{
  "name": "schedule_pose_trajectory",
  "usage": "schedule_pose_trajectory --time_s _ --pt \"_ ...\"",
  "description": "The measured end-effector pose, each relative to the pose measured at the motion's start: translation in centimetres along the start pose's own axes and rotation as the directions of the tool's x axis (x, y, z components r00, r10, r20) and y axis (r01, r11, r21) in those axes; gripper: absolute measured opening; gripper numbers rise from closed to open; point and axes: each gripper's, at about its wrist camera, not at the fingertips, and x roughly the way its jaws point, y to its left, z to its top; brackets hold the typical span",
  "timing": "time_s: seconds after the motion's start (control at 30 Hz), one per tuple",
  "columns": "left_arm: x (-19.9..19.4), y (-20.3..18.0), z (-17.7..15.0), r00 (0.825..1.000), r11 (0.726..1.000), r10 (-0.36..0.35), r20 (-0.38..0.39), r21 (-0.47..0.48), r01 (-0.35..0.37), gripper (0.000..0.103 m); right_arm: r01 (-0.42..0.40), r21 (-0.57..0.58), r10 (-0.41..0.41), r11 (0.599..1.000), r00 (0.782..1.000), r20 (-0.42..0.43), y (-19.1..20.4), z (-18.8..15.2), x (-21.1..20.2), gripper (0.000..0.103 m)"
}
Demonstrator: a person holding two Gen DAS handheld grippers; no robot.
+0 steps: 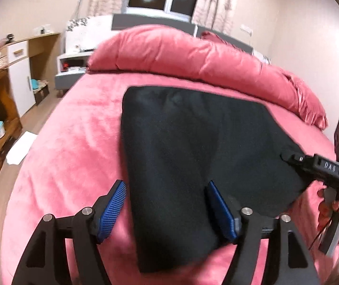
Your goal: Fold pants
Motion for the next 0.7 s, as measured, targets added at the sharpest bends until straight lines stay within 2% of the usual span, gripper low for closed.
schedule_pose_trajectory --time_s 0.03,0.1,0.17,0.27,0.33,0.43,0.53,0.7 --pt "-0.3 -0.7 -0.3 1.0 1.0 -0.007 0.004 0.008 0.007 0.072 0.006 -0.015 -0.006 1.0 1.0 0.008 0.4 -0.4 -0.7 0.07" --pt "0.1 -1.7 -1.6 0.998 0.996 0.051 -0.022 0.075 -0.049 0.072 0.058 -0.089 -0.059 0.994 0.998 -0.007 1.3 -1.8 -1.5 0.07" --pt "0.2 -1.9 -2.5 0.998 0.993 0.055 -0.021 0.102 -0.053 0.075 0.099 -0.132 -0.098 0.986 0.995 0.014 1.6 -2.9 -2.2 0.072" --pt "0.5 -1.4 -2.8 0.998 0.998 0.026 -0.062 0.056 -0.023 0.075 0.115 -0.038 -0.114 0.993 0.993 0.026 -0.1 -3.8 -2.9 0.08" --pt "0.4 -1.0 -2.7 0.996 1.0 0.012 -0.094 -0.006 -0.013 0.075 0.105 0.027 -0.105 0.994 0.994 0.03 -1.0 -4.3 -3.3 0.08" --pt "-1.1 -0.9 -3.1 0.996 0.998 0.004 -0.094 -0.058 -0.01 0.073 0.111 0.08 -0.116 0.991 0.992 0.056 -0.5 -5.0 -5.1 0.08" --pt "-2.3 -1.4 -4.4 0.993 0.998 0.023 -0.114 -0.061 -0.03 0.072 0.12 0.082 -0.126 0.989 0.99 0.068 0.7 -5.8 -6.3 0.081" --pt "-4.3 -3.0 -7.6 0.989 0.998 0.041 -0.142 -0.037 -0.046 0.072 0.158 -0.006 -0.158 0.987 0.987 0.027 3.5 -9.2 -7.2 0.084"
